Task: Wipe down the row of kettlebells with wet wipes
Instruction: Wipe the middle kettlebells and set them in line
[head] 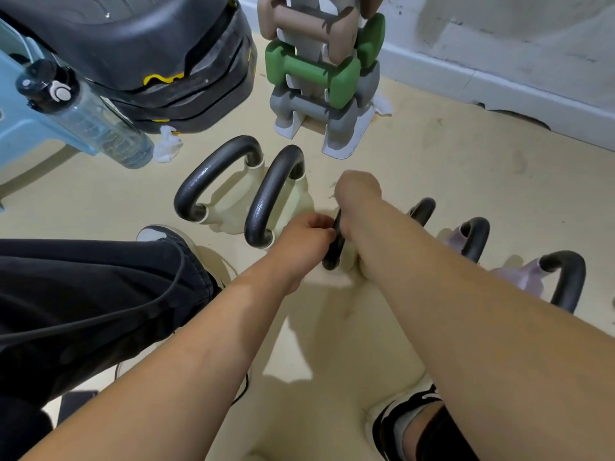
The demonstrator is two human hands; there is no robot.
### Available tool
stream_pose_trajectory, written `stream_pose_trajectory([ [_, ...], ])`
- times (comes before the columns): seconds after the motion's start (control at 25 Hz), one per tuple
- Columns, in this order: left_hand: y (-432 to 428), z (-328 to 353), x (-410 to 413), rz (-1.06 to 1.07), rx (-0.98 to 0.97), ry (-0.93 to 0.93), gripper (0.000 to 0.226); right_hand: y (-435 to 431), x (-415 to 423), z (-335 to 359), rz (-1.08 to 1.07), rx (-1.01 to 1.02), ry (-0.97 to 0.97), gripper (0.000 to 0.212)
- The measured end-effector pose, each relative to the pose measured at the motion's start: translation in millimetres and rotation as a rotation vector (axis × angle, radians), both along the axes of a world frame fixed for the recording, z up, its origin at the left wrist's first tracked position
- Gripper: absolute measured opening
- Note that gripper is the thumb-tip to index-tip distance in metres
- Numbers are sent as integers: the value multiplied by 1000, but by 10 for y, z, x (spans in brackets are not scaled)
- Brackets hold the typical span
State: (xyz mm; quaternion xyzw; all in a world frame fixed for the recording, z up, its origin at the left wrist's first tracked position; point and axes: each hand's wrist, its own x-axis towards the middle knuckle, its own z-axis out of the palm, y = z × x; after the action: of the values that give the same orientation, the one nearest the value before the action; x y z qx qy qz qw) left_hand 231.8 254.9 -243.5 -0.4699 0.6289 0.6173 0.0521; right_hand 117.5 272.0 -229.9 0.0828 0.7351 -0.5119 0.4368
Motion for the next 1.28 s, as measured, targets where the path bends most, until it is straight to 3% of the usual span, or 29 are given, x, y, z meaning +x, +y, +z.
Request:
stream_pose_trajectory([
  [0.04, 21, 11, 7, 5, 30, 22, 29, 12, 69, -32, -36, 24, 52, 11],
  [0.12, 43, 20, 0, 120, 103, 18, 24, 99, 330, -144, 53, 158, 251, 49],
  [0.24, -46, -7, 29, 205, 156, -19, 23, 218, 806, -149, 161, 173, 390, 57],
  [0.32, -70, 29, 37, 378, 347, 12, 29, 256, 860, -148, 213, 129, 398, 59],
  [0.4, -96, 2, 79, 471, 345, 25, 25, 221, 695, -196, 206, 93, 401, 59],
  [0.64, -113, -7, 137, 404, 293, -65, 31, 91, -160, -363, 250, 114, 188, 42],
  [0.72, -124, -21, 114, 405, 289, -58, 30, 98, -111, -354, 396, 213, 350, 43],
  [0.8, -137, -5, 73, 390, 327, -28, 31, 170, 143, -360, 682, 326, 611, 55],
  [0.88, -181, 58, 48, 365, 345, 6, 30, 321, 449, -312, 907, 384, 776, 54],
  [1.08, -300, 29, 27, 418, 280, -29, 20, 633, 647, -329, 1017, 440, 1041, 50],
  [1.2, -263, -32, 47, 338, 198, -119, 19, 361, 246, -350, 924, 384, 856, 51],
  [1.28, -269, -47, 85, 331, 216, -119, 21, 131, -120, -391, 803, 367, 630, 47],
])
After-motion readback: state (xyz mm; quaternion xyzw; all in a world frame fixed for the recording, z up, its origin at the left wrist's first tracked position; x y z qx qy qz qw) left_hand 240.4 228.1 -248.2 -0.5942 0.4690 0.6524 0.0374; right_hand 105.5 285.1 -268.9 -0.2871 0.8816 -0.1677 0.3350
